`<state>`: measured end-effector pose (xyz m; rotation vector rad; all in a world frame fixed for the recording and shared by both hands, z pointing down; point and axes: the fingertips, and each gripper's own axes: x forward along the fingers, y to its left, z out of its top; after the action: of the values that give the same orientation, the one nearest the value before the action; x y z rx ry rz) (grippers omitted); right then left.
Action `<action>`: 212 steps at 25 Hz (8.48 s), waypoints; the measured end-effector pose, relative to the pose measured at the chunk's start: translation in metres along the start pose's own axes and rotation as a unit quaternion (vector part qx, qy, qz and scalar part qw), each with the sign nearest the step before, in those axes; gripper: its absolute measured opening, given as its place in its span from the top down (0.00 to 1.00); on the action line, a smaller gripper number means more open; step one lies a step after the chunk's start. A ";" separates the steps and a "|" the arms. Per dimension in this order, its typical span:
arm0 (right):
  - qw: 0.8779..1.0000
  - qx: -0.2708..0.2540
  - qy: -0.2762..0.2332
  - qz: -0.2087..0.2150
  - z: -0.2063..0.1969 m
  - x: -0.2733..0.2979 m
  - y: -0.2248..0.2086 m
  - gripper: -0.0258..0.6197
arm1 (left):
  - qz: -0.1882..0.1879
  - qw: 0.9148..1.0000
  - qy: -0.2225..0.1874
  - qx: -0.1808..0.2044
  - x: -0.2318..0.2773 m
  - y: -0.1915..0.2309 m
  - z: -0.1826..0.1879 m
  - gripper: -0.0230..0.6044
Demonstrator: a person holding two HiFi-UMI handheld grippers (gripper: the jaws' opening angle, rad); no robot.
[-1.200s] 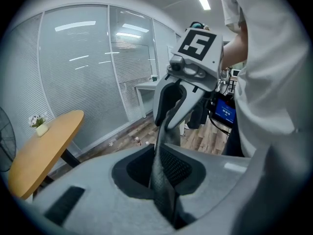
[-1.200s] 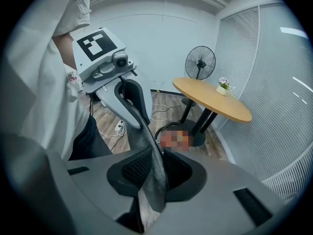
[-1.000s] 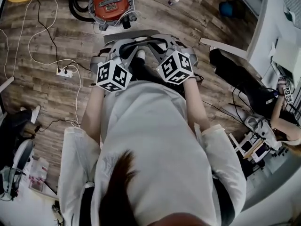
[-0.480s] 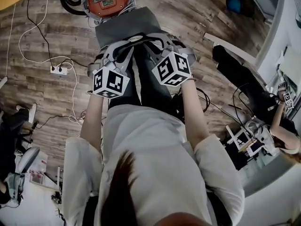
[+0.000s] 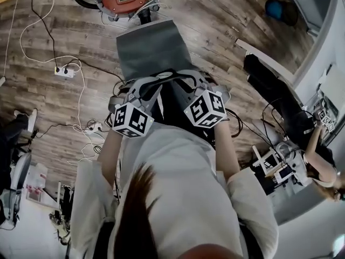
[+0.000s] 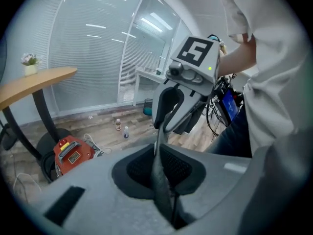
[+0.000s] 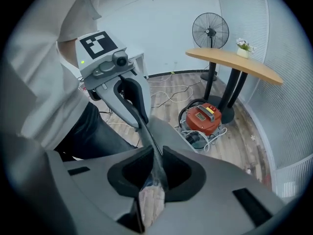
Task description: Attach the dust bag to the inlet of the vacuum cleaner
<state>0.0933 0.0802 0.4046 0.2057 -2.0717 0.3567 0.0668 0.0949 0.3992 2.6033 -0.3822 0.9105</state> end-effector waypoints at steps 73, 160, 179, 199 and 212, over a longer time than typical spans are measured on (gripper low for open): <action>0.996 -0.030 -0.006 -0.085 -0.071 0.277 -0.174 0.87 | 0.126 0.986 0.087 0.070 0.192 0.217 -0.183 0.89; 0.987 0.044 -0.032 -0.152 -0.030 0.263 -0.208 0.82 | 0.179 0.977 0.040 -0.107 0.167 0.256 -0.164 0.81; 0.936 0.219 -0.187 -0.204 0.024 0.187 -0.209 0.95 | 0.273 0.950 -0.065 -0.135 0.092 0.254 -0.095 0.94; 0.886 0.226 -0.291 -0.282 0.113 0.025 -0.184 0.95 | 0.354 0.911 -0.177 -0.112 -0.058 0.242 0.035 0.94; 0.851 0.217 -0.377 -0.294 0.157 -0.091 -0.142 0.95 | 0.370 0.894 -0.231 -0.100 -0.145 0.187 0.109 0.94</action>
<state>0.0515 -0.1062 0.2754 1.4172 -2.4968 0.3894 -0.0512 -0.0996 0.2718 2.4512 -1.5797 0.3766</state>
